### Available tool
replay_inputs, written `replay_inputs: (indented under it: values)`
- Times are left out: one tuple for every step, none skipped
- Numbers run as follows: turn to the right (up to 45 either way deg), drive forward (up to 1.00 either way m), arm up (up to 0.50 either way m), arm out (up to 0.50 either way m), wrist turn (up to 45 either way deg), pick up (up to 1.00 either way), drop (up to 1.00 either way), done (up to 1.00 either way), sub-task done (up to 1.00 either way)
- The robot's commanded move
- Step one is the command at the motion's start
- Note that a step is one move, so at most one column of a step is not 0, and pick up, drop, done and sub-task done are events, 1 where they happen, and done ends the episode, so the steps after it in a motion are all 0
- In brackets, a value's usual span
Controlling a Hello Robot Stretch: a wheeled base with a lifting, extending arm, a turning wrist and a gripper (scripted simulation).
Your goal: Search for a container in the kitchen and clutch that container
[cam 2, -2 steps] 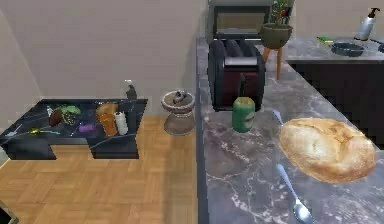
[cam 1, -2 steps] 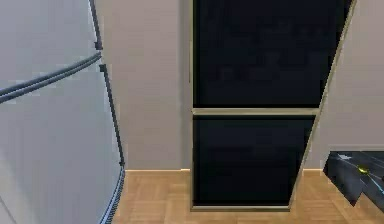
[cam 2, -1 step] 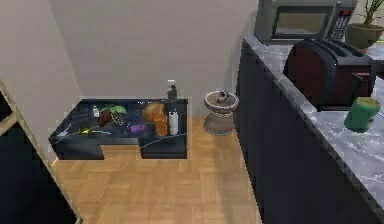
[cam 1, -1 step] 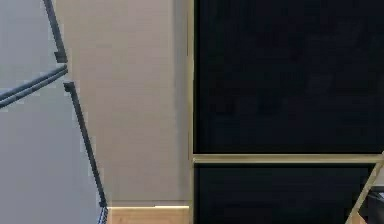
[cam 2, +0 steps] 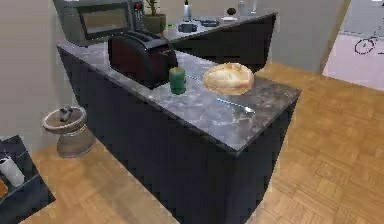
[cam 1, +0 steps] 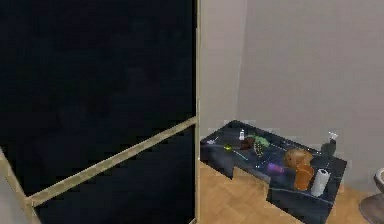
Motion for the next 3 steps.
replay_inputs:
  values:
    - [45.0, 0.00, 0.00, 0.00, 0.0, 0.00, 0.00, 0.00, 0.00]
    - [6.0, 0.00, 0.00, 0.00, 0.0, 0.00, 0.00, 0.00, 0.00]
    - [0.0, 0.85, 0.00, 0.00, 0.0, 0.00, 0.00, 0.00, 0.00]
